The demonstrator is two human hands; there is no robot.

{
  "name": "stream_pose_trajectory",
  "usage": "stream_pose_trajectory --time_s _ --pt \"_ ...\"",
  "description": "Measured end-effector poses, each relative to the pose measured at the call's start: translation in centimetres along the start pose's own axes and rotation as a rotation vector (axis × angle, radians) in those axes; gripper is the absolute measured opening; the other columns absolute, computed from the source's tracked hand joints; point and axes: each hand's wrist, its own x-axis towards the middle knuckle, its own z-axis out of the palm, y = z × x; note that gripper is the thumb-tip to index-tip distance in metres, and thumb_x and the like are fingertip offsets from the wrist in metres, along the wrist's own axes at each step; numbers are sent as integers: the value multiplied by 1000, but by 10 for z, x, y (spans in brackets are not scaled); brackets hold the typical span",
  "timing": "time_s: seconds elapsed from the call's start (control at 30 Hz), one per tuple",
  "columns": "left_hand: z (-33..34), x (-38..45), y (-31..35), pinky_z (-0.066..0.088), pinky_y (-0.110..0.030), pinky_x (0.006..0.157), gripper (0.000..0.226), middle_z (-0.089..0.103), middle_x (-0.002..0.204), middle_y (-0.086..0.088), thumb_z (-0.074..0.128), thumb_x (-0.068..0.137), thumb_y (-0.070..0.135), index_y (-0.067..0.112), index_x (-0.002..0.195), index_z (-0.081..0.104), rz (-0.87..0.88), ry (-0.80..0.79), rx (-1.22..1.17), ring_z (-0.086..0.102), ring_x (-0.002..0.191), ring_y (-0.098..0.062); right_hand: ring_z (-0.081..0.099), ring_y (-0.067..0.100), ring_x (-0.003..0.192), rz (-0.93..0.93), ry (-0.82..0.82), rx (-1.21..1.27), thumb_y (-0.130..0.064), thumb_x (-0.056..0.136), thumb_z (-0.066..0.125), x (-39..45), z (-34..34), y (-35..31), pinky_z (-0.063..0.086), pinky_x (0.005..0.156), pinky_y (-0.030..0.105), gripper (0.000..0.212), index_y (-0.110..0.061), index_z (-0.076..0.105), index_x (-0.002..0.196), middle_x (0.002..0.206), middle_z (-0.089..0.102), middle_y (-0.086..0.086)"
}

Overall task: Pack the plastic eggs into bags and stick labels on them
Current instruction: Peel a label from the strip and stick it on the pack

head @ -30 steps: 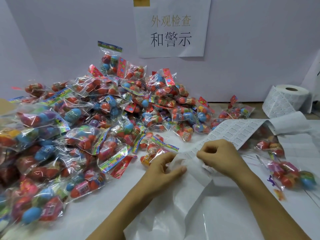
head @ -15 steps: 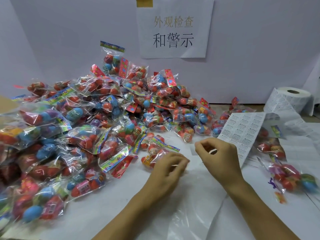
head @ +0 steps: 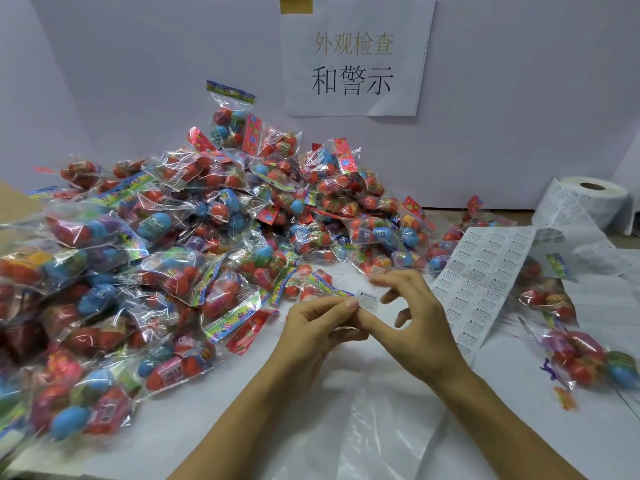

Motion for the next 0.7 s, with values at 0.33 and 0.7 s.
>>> stream_pose_trajectory --time_s 0.33,0.7 --pt "-11 4 -6 50 -27 78 13 68 94 2 74 92 10 9 105 77 386 428 845 61 87 -15 66 6 92 117 132 290 -10 85 78 5 -2 1 47 64 17 16 -25 74 88 102 65 -11" --pt "-19 2 -11 46 -35 93 40 66 108 2 75 88 47 17 112 67 147 284 1200 58 107 -21 70 7 88 462 -38 198 -20 85 81 4 10 14 56 95 47 95 -47 20 153 121 55 -5"
